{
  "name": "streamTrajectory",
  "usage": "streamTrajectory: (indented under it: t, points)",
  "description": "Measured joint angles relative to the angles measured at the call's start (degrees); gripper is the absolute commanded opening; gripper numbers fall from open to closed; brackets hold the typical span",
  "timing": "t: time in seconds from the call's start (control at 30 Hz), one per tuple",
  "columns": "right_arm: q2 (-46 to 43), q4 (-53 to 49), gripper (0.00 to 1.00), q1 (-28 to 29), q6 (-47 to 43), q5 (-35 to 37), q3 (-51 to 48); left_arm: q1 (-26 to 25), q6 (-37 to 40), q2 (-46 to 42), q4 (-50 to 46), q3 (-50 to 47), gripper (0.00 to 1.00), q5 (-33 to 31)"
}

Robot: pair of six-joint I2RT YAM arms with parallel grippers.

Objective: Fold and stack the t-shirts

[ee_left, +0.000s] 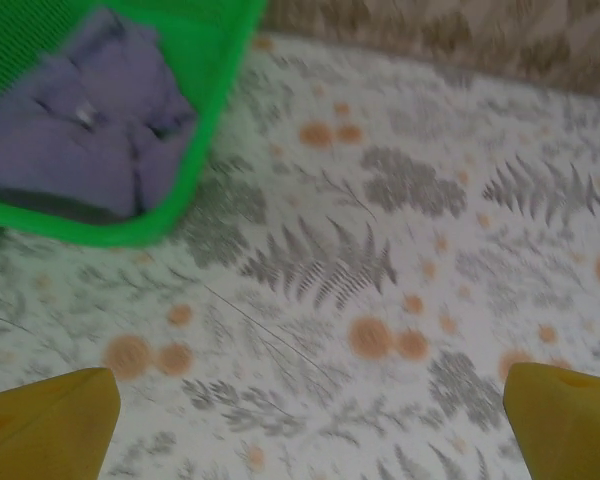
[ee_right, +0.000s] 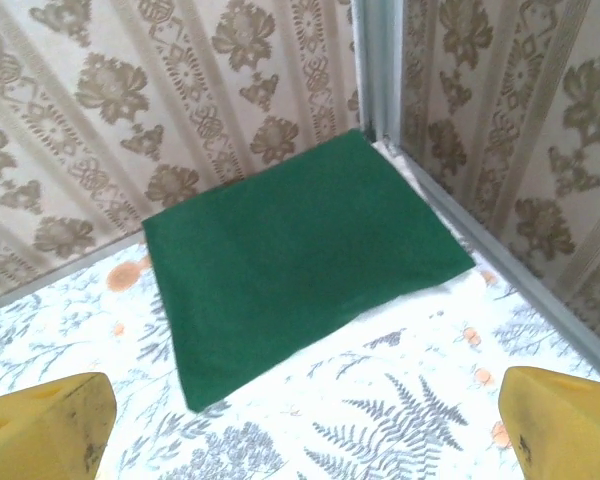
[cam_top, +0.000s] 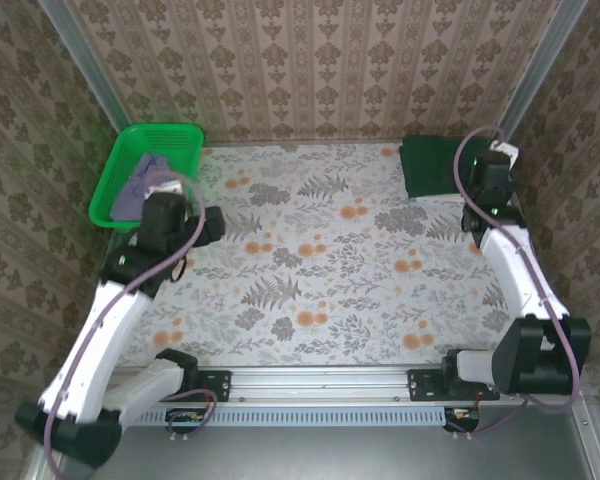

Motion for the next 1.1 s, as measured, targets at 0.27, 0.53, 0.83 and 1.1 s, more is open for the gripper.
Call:
streamTrajectory:
  t: [0.27,0.53,0.83,1.1]
  points:
    - [-8.5,2.2,0.99,8.6,0.9,4.3,-18.7,7.0,9.8,-18.4,17.3,-28.2,1.00,-11.4]
    - [-23.1,8.0,1.00,9.7,-5.0,3.3,-36.6,18.6,12.6,-18.9,22.8,-39.0,1.00,-7.7]
    - [-10.6,21.2,1.00,9.7,-13.4,-1.6,-39.5,19.3,15.7,9.2,43.7,-41.0,1.00,-2.5]
    - [5.4,32.8,1.00,8.2,-13.8,-5.1,-32.7,20.3,18.5,26.4,59.5,-33.6,1.00,0.9]
